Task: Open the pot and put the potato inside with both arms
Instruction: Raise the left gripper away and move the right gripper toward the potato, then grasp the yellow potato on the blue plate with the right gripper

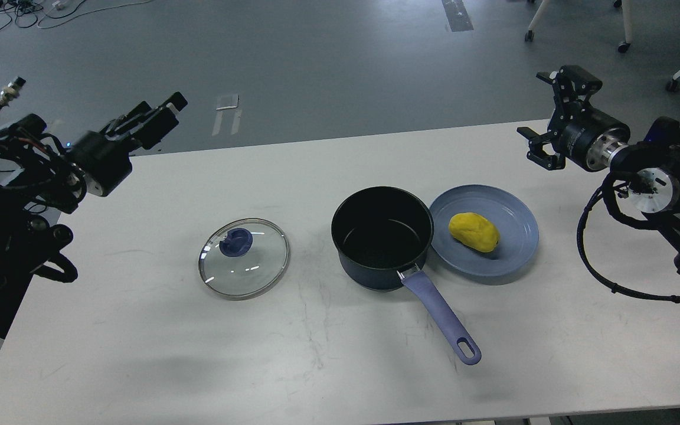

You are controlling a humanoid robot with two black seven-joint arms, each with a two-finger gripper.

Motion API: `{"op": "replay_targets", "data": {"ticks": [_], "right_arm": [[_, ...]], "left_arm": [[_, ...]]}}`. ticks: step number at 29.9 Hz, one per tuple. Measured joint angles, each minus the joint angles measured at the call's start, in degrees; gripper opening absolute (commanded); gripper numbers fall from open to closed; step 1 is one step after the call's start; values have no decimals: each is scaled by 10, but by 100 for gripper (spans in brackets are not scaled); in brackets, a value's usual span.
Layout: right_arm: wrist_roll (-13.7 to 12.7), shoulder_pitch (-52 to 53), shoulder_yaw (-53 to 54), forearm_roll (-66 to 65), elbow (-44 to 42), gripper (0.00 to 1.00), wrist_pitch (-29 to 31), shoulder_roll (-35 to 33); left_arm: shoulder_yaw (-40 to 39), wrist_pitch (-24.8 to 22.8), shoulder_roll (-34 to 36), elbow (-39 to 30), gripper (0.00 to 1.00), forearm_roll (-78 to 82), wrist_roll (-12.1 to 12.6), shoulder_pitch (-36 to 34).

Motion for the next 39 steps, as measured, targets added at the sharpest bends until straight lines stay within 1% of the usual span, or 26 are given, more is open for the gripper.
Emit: {"op": "replay_targets", "data": {"ticks": [2,5,7,8,9,10,11,12,13,14,16,17,20,22,29,32,39], "right_arm": [[0,0,-2,0,16,100,1,-5],[1,-1,-3,-5,44,100,3,-19],[1,-1,-14,-16,56,100,5,-24],[1,0,-23,-23,58,100,6,-26],[1,2,-35,-33,60,100,6,-27],[3,4,-49,-50,63,100,6,-31],[7,6,-61,-68,66,100,6,-34],[17,7,-75,-99,72,99,6,-39],[32,9,-90,-145,79,98,6,-47],[50,10,-104,-194,86,98,6,-53],[86,14,-127,-292,103,96,6,-63],[103,17,-138,-338,110,94,6,-69],[153,45,-189,-469,115,93,-1,-97],[179,65,-231,-528,114,92,-13,-112],[242,116,-400,-661,89,91,-97,-125],[257,125,-445,-683,73,91,-115,-122],[262,128,-485,-719,30,91,-144,-74]], "left_arm": [[0,-69,-1,2,98,-100,0,-30],[-1,-158,-2,8,98,-208,0,-59],[-7,-232,-6,22,98,-285,0,-77],[-13,-261,-13,32,98,-318,2,-84],[-19,-280,-22,40,98,-343,10,-87],[-32,-294,-37,51,98,-372,35,-88],[-48,-302,-54,62,98,-400,67,-88],[-66,-306,-70,71,98,-423,100,-86],[-90,-308,-88,84,98,-449,139,-81],[-111,-310,-103,93,98,-472,171,-74],[-148,-313,-124,103,98,-505,209,-56],[-163,-315,-132,105,98,-517,219,-47],[-195,-314,-150,107,98,-531,229,-28],[-202,-311,-160,107,98,-534,230,-21],[-205,-306,-163,108,98,-534,223,-2],[-205,-306,-162,108,98,-534,222,0],[-206,-305,-159,107,98,-534,222,3]]}}
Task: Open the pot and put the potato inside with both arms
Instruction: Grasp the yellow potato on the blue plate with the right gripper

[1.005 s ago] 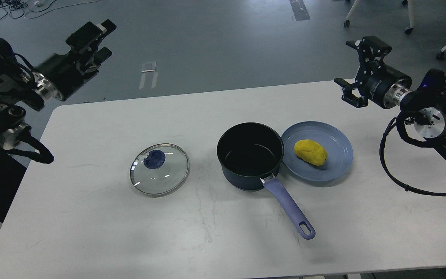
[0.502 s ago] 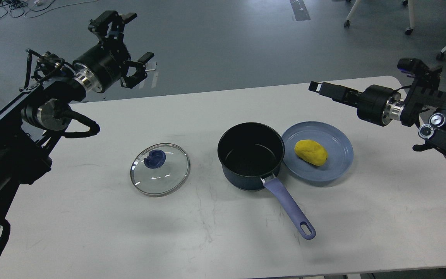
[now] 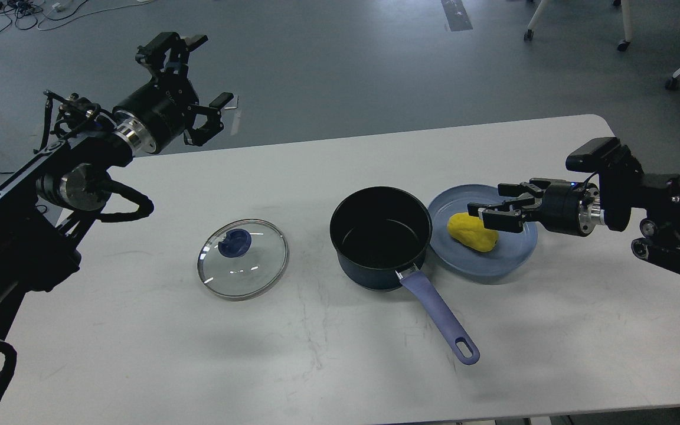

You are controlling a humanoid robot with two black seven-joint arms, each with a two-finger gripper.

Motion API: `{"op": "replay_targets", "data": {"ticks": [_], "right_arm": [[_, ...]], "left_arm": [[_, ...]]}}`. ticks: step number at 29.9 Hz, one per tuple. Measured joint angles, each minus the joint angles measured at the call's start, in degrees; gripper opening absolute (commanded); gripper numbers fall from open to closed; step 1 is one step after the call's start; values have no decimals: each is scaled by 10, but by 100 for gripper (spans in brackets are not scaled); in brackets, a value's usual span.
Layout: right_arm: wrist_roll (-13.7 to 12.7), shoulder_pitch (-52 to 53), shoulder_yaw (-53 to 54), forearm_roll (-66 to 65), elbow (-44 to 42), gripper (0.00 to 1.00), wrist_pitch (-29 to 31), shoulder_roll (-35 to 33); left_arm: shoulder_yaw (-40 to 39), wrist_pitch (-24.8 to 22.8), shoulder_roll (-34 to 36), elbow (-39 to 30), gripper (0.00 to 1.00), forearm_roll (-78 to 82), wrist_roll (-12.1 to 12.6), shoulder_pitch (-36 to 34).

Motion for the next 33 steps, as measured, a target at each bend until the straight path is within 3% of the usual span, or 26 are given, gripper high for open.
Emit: {"op": "replay_targets", "data": {"ticks": [14,18,22,30,33], "right_arm": [[1,-5,-55,-4,-68,80,-35,58],[1,-8,-66,-4,-75,65,-43,62],[1,-10,-68,-4,-77,62,-44,69],[0,-11,-72,-3,-91,39,-45,84],[0,-11,-72,-2,-102,37,-45,90]], "left_arm": [[-2,8,1,0,98,1,-3,5],[-2,20,2,0,98,1,-3,10],[-2,23,2,0,98,1,-3,12],[-2,29,6,0,98,1,-4,13],[-2,30,8,-1,98,2,-4,14]]}}
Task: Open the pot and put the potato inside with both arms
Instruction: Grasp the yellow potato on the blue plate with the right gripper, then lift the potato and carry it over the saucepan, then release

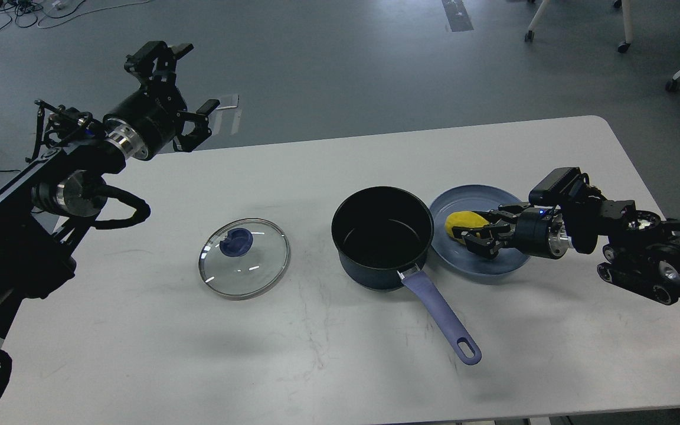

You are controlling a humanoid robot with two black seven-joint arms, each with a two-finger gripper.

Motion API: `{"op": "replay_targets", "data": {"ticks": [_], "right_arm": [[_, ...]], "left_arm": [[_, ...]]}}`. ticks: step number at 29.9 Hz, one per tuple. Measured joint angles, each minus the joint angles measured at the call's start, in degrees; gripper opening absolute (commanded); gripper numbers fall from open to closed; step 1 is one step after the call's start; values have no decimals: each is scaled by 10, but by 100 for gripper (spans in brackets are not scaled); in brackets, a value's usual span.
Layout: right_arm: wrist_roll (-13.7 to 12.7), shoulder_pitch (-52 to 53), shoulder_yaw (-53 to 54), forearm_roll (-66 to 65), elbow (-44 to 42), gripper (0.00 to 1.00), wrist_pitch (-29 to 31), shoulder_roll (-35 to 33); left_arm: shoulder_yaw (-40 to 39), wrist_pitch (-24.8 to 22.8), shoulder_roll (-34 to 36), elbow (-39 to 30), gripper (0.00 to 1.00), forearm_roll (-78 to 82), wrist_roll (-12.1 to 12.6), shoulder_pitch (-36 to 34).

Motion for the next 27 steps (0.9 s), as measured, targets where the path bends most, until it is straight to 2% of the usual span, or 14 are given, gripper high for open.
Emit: {"op": "replay_targets", "data": {"ticks": [8,17,22,27], "right_arm": [[0,41,12,8,14,34,-8,-9],[0,133,28,14,106,31,-29,-57],[1,164,33,56,150,31,-28,-42],[5,148,7,70,160,31,-24,5]], "left_arm": [[0,1,1,-2,98,3,0,0],[-1,0,0,-6,98,3,1,-3],[0,0,1,-6,98,3,1,-3],[0,1,3,-6,98,4,2,-4]]}}
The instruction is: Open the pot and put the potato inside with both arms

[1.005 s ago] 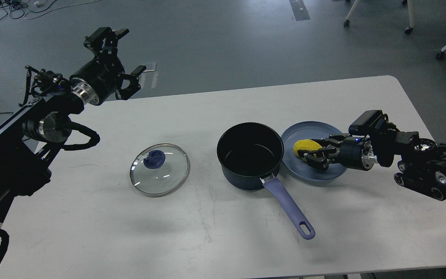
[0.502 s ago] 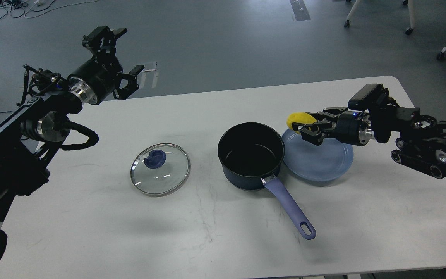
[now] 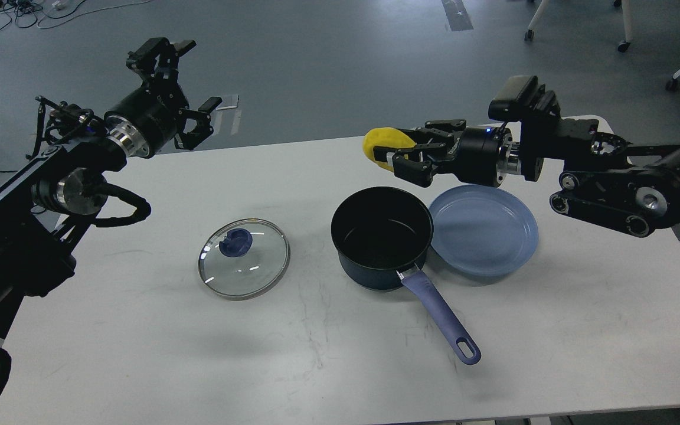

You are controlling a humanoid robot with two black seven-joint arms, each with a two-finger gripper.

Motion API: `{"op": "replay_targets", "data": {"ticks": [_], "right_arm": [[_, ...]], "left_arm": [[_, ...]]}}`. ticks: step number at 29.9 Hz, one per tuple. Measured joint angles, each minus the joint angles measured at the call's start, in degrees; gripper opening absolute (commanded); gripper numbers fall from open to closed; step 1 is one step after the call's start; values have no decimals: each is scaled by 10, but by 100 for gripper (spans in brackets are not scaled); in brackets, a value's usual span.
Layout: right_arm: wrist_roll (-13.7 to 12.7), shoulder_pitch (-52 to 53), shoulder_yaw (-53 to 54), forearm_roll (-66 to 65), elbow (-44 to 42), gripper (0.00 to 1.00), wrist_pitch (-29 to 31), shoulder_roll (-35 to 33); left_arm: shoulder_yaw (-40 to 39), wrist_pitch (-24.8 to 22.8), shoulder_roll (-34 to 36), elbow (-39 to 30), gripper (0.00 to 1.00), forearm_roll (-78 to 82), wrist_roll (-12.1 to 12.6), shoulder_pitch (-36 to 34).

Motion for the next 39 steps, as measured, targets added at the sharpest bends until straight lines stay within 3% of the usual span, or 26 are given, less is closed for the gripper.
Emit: {"op": "replay_targets", "data": {"ticks": [2,4,6,9,11,30,35,39], "right_arm": [[1,-11,-18,0,-5,31,0,11],[2,-18,-35,-1,-13,39,0,17],[2,-26,-45,-1,-26,53,0,23],[2,-33,-49,0,-39,91,0,36],[2,-34,-49,1,-44,98,0,48],[-6,-34,4,100,-46,100,-1,53],[-24,-28,76,256,-44,100,22,46],[-38,-25,134,433,-44,100,89,35]], "left_arm": [[0,0,2,0,98,0,0,0],[0,0,4,0,98,0,0,0],[1,0,4,0,98,0,0,0],[1,0,4,0,98,0,0,0],[0,0,5,0,98,0,0,0],[4,-2,0,0,98,2,-1,-4],[4,-8,-1,0,98,2,0,-4],[1,-11,-1,-1,98,2,3,-4]]}}
